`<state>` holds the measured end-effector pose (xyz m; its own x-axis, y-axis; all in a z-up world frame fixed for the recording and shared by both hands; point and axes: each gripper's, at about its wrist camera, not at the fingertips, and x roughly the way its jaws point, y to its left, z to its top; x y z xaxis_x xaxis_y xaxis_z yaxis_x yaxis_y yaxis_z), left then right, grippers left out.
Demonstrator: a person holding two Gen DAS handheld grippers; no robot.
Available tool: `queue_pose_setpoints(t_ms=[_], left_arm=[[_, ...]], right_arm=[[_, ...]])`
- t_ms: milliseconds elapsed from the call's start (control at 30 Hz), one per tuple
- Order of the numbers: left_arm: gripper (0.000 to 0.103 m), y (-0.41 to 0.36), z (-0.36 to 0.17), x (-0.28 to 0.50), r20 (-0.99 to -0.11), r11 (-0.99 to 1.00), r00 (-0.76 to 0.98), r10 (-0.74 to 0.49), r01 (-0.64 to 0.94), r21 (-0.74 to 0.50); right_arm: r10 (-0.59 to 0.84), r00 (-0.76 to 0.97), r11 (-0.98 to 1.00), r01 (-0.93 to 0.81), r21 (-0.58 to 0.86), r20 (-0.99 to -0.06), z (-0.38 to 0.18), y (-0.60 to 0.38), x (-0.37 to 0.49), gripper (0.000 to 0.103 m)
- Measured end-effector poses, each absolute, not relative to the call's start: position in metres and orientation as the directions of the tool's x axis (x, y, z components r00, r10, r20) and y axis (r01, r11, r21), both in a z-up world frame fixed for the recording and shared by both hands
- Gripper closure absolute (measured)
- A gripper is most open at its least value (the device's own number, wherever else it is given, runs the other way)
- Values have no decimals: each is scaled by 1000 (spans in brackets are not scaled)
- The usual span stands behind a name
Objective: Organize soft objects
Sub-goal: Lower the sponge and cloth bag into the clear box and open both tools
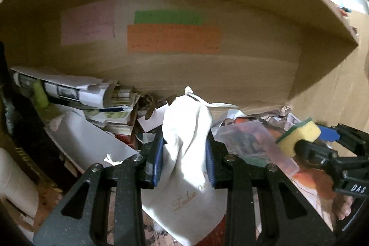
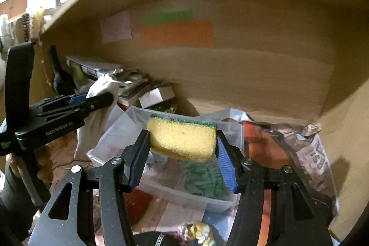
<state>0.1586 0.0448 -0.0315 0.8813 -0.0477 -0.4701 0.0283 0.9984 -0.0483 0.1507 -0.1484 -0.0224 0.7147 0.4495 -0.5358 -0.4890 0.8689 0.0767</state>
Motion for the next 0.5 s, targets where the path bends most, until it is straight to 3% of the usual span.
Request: queue_pose_setpoints(t_ms=[500], left_arm=[[72, 26, -77, 210, -570, 1000, 822, 18, 0, 30]], right_arm=[[396, 567, 863, -499, 81, -723, -83, -125, 206, 50]])
